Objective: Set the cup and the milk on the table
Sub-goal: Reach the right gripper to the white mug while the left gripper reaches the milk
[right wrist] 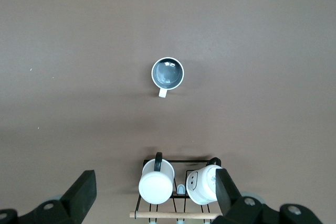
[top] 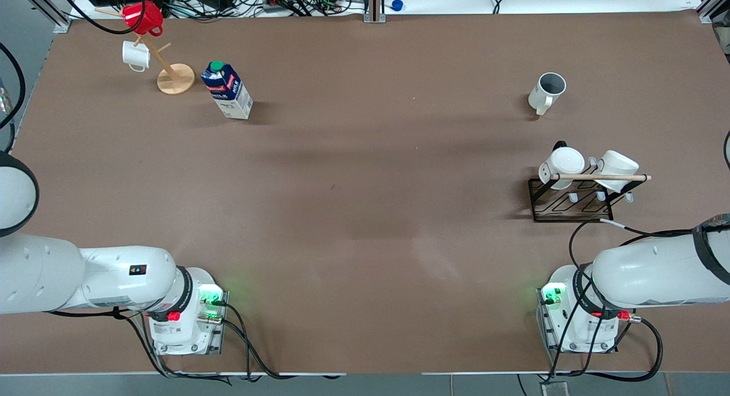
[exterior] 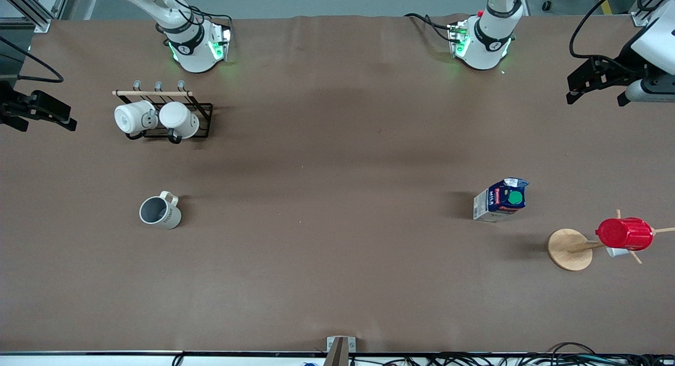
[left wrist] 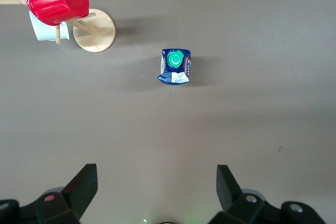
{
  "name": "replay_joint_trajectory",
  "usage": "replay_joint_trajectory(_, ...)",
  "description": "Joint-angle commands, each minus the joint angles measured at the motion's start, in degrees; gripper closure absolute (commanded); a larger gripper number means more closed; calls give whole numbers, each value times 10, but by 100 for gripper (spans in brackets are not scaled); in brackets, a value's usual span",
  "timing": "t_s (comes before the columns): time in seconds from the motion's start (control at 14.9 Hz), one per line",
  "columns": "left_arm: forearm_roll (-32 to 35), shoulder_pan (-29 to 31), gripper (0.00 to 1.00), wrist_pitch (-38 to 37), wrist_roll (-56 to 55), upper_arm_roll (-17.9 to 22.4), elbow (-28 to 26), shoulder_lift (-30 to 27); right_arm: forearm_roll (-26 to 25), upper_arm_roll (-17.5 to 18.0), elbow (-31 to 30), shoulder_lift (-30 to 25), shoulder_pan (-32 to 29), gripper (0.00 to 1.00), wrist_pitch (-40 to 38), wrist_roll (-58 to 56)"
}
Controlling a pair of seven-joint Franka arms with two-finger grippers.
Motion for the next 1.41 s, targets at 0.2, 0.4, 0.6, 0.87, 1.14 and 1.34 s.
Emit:
replay_joint_trajectory(0.2,11,2,0,-11,16,5,16,11,-6,-4,-4,-5,0,0,-4,-3)
replay_joint_trajectory(0.4,10,3,0,-11,41,6,27,61,-6,-4,-2,-3,-1,0,3,-9)
replay_joint_trajectory(0.6,8,2,0,38,45,6,20,108,-5,-21,-23,35,-3,0,56,-10)
replay_joint_trajectory(0.87,11,0,0,118,35,6,-30,139,-4,-29,-178,45,-2,0,255,-11)
replay_joint_trajectory(1.14,10,0,0,214,32,4,-90,160,-4,-32,-288,91,0,0,453,-12)
replay_joint_trajectory(1.34,11,-4,0,259,31,1,-100,193,-4,-31,-292,150,2,0,496,-13)
